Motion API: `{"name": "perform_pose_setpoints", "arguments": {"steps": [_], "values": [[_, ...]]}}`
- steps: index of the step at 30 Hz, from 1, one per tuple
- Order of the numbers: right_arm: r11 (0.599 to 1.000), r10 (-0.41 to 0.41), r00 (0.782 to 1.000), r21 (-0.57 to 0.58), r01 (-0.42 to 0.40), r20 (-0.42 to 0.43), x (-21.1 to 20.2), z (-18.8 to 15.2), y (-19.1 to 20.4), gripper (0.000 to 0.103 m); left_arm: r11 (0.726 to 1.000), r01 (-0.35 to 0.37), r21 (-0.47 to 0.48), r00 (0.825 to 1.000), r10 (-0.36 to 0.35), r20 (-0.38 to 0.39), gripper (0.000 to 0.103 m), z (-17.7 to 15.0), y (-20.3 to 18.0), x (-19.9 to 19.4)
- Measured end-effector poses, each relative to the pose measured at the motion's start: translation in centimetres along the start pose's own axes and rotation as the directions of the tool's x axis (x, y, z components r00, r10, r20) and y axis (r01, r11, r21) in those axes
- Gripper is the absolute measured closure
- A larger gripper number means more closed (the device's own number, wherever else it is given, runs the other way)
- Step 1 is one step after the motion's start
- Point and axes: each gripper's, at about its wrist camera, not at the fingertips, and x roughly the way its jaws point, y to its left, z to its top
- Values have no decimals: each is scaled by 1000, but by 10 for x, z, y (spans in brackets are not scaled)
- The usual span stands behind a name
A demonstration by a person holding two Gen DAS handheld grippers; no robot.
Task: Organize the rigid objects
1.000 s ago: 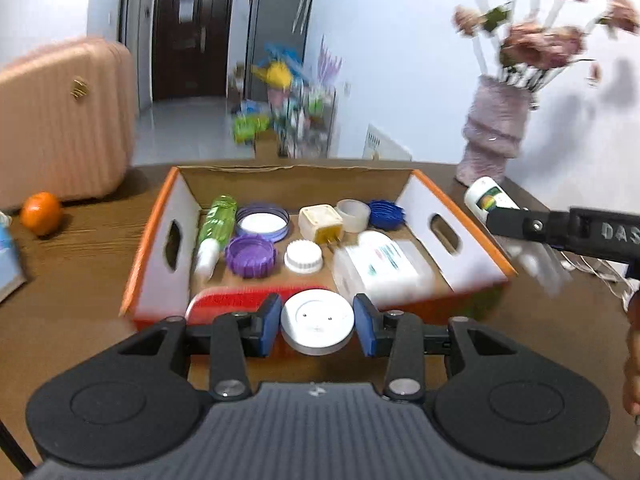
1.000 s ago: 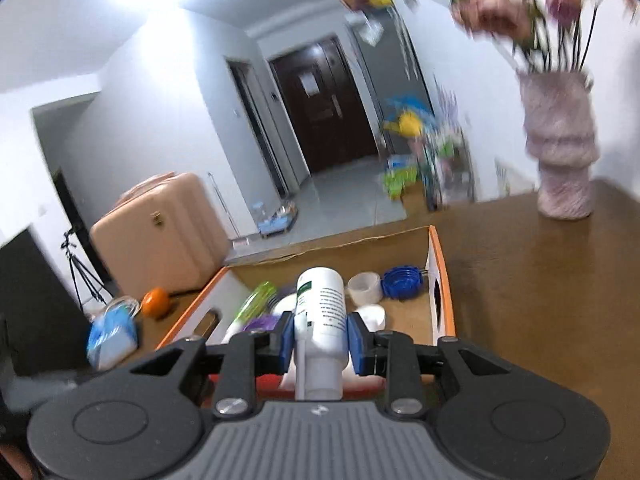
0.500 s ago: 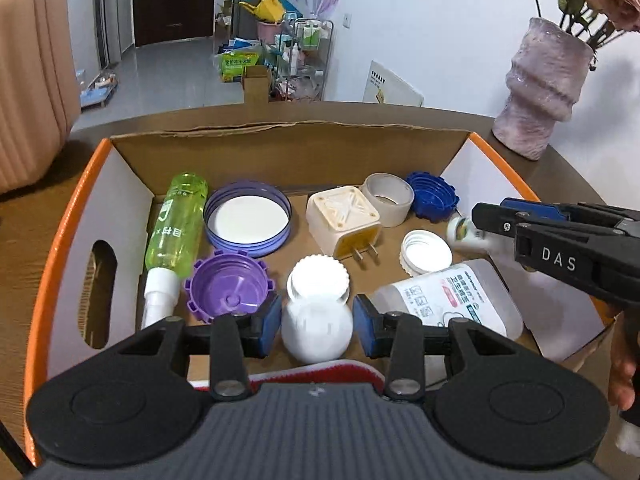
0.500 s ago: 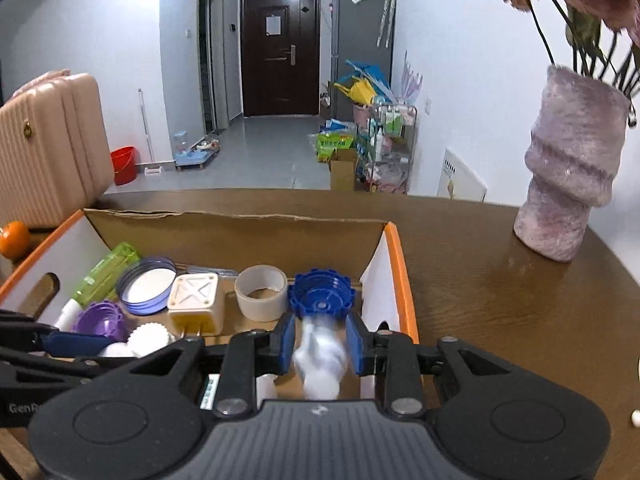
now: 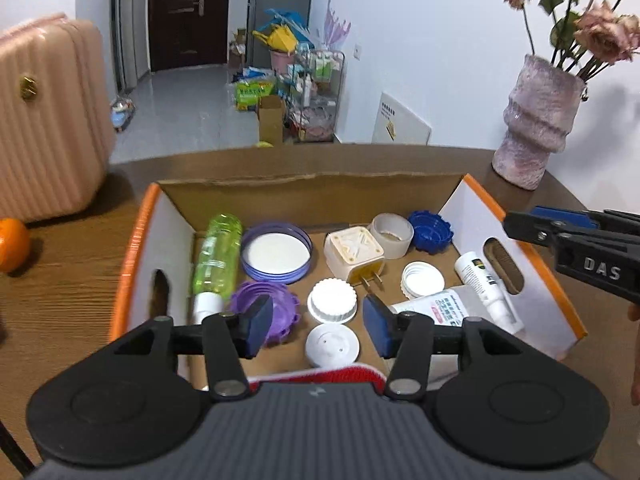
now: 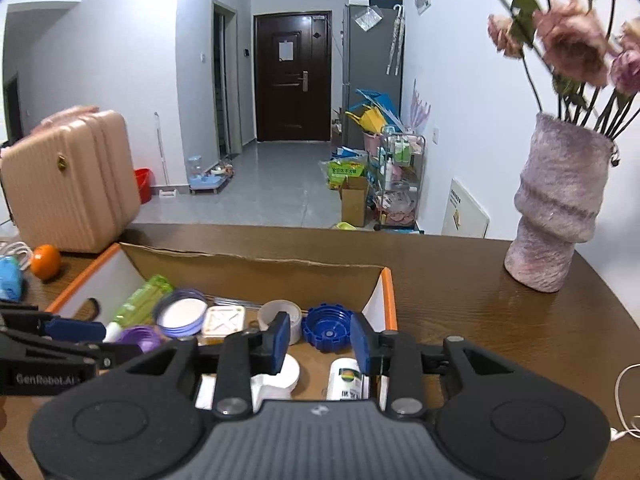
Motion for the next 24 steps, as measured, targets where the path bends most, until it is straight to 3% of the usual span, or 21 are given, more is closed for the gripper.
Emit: {"name": "perform_pose_setpoints", "arguments": {"steps": [5, 12, 14, 16, 19, 20, 22, 24], "values": [[1000, 8, 999, -8, -8, 37, -51, 3, 3, 65, 1000, -31, 7, 997, 30, 73, 42, -13, -2, -58], [999, 41, 995, -9, -40, 92, -127, -20, 13, 52, 994, -109, -25, 973, 112, 200, 29, -60, -3, -135], [997, 71, 993, -8, -70, 90, -142, -35, 18, 52, 989, -147, -29, 957, 150, 250, 23, -80, -5, -155], [997, 82, 991, -12, -81, 103, -156, -51, 24, 47, 984, -174, -34, 928, 175, 328, 16, -101, -9, -173], [995, 103, 980, -12, -103, 169, -179, -78, 33, 20, 979, -200, -47, 869, 199, 453, 1, -136, -14, -198], [994, 107, 972, -15, -106, 208, -187, -87, 37, 17, 978, -204, -49, 856, 202, 476, 1, -147, -16, -205], [995, 101, 949, -46, -91, 297, -200, -110, 44, 17, 979, -202, -39, 849, 195, 491, 1, -163, -20, -213], [996, 77, 942, -59, -61, 326, -207, -127, 50, 15, 979, -201, -25, 848, 186, 495, 1, -179, -22, -221]]}}
